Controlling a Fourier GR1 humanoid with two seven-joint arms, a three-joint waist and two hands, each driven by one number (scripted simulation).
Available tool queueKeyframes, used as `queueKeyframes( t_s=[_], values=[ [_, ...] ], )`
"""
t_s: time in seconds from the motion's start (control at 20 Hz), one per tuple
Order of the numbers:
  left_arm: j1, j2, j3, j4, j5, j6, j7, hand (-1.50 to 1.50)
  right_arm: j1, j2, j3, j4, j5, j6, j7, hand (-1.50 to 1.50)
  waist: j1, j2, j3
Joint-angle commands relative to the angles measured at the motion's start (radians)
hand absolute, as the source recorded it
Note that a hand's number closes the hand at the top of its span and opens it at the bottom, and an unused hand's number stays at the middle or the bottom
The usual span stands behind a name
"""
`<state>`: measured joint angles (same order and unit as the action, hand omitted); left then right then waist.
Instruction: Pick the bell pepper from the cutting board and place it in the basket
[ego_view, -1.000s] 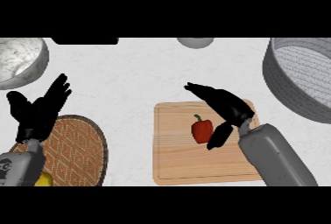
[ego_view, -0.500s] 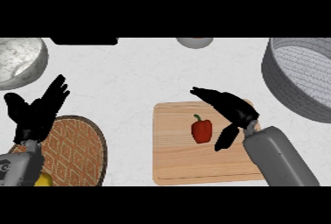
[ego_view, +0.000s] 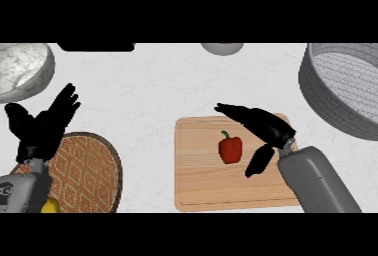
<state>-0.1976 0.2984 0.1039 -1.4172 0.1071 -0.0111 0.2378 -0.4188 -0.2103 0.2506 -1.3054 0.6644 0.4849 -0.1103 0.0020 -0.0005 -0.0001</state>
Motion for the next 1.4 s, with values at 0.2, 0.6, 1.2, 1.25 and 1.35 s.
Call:
queueKeyframes(
  t_s=[0.2, 0.6, 1.2, 1.25, 1.35],
  values=[
    [-0.02, -0.05, 0.003, 0.081, -0.055, 0.014, -0.072, 0.0, 0.079, 0.04, 0.052, -0.03, 0.127, -0.056, 0.006, -1.5, -0.003, 0.001, 0.0],
    [0.042, -0.011, 0.058, -0.026, -0.003, -0.066, -0.001, 0.0, 0.024, 0.049, 0.012, 0.009, 0.193, -0.047, -0.008, -1.5, 0.001, 0.0, 0.0],
    [-0.054, -0.053, 0.039, -0.013, -0.05, -0.013, 0.066, 0.0, 0.109, 0.096, 0.123, 0.128, 0.374, -0.22, -0.129, 1.5, 0.0, 0.0, 0.0],
    [0.014, -0.043, 0.04, -0.031, -0.06, -0.045, 0.005, 0.0, 0.021, 0.123, 0.085, 0.151, 0.368, -0.155, -0.093, 1.5, 0.003, 0.0, 0.0],
    [-0.006, -0.046, 0.032, 0.027, -0.071, -0.032, -0.018, 0.0, -0.053, 0.191, -0.071, 0.214, 0.341, -0.206, 0.171, 1.5, 0.012, 0.007, 0.0]
  ],
)
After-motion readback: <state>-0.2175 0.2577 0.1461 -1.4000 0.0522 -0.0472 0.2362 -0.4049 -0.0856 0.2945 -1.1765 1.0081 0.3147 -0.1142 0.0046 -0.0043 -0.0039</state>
